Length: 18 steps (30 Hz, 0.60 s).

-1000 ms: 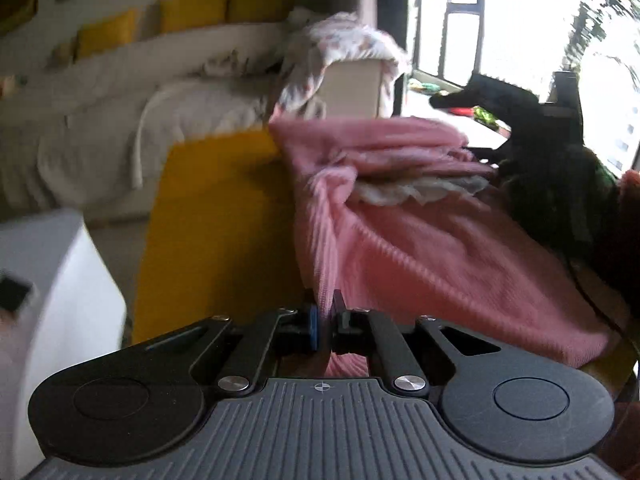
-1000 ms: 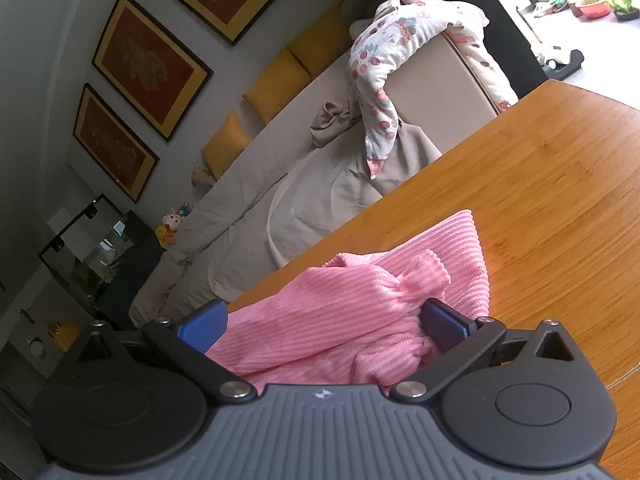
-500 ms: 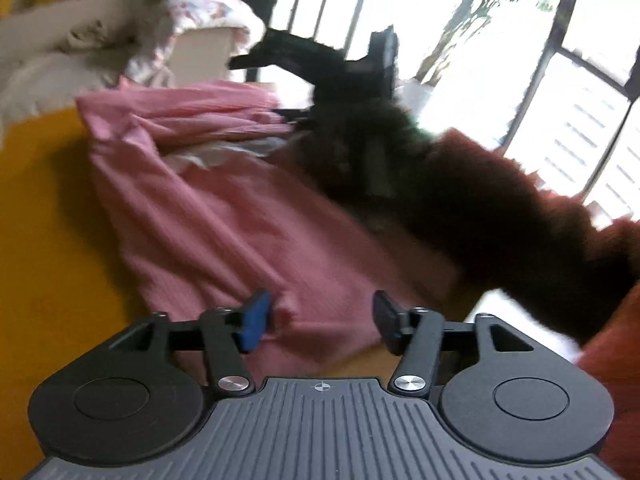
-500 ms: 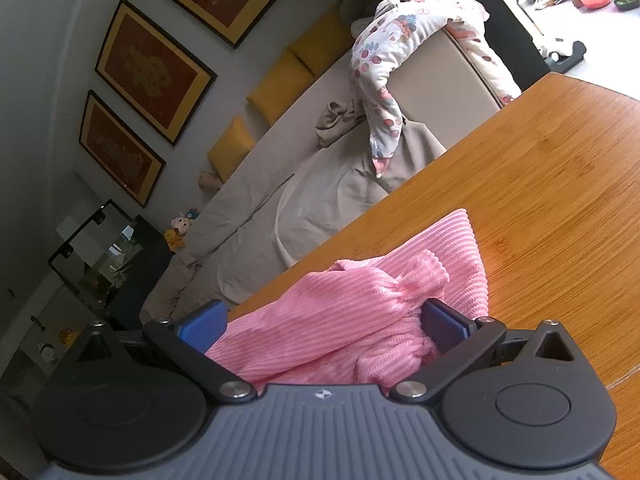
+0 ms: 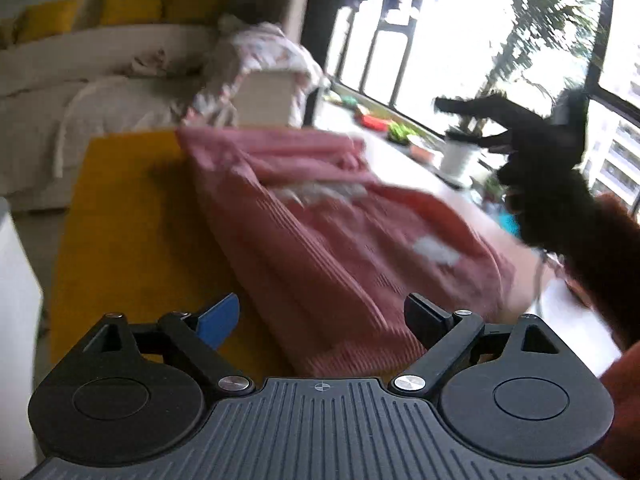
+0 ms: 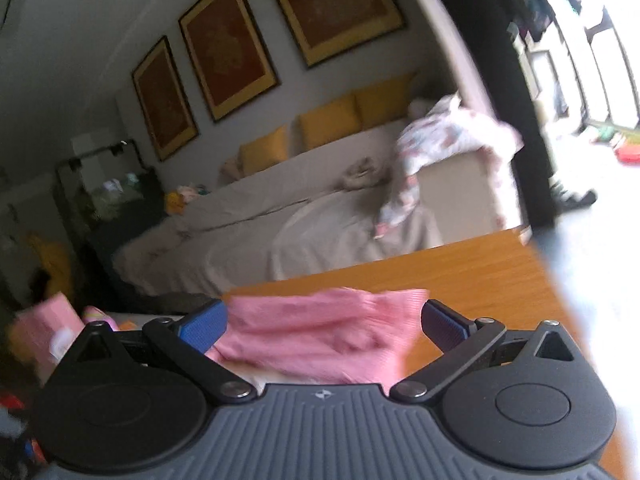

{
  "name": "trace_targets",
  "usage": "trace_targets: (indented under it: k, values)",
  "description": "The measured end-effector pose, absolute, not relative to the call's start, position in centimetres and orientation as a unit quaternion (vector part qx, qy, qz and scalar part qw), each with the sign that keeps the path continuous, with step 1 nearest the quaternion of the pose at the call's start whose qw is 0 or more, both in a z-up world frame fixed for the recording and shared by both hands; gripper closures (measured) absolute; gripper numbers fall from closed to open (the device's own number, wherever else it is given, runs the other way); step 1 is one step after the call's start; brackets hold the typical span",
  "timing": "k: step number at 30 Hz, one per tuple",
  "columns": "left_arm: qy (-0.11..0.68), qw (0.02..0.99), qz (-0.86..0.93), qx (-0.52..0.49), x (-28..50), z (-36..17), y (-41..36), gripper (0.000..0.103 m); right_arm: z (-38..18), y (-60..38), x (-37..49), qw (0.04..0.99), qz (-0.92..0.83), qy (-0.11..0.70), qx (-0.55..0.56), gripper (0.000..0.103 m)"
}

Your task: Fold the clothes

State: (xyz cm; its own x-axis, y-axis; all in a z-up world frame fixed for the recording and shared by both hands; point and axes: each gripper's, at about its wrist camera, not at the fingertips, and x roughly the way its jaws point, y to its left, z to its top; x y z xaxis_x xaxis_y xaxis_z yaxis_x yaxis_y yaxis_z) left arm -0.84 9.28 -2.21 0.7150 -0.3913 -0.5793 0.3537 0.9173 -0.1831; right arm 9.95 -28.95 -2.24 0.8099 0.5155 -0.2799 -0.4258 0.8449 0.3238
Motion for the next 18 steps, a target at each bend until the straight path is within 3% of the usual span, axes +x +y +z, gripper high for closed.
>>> trace_targets:
  k: [2,4,6,11,15,17,18]
  values:
    - [0.317,0.927,-0.202,0.003,-0.6,-3.1,8.1,0.018,-2.5,-30.8,7.2,0.951,0.219,0.18,0.12,0.0]
    - [0.318,0.93,-0.185,0.022,0.2,-3.4,7.9,0.075,-3.2,-32.5,4.6,0.958,0.188,0.181,0.123,0.0]
    - [0.31,0.936,-0.168,0.001,0.9,-2.6,9.3,0.09,-4.1,-33.8,2.8,0.961,0.166,0.181,0.128,0.0]
    - [0.248,0.957,-0.143,-0.044,-0.3,1.8,13.5,0.093,-6.5,-35.2,0.8,0.96,0.132,0.192,0.157,0.0]
    - [0.262,0.95,-0.164,-0.039,-2.4,1.6,13.4,0.093,-7.3,-34.9,1.0,0.956,0.13,0.201,0.171,0.0]
    - [0.274,0.943,-0.184,-0.044,-3.4,0.7,13.3,0.083,-6.9,-33.7,0.8,0.957,0.15,0.196,0.149,0.0]
    - [0.279,0.939,-0.194,-0.049,-3.9,0.0,13.2,0.061,-6.7,-32.9,0.8,0.958,0.161,0.195,0.134,0.0]
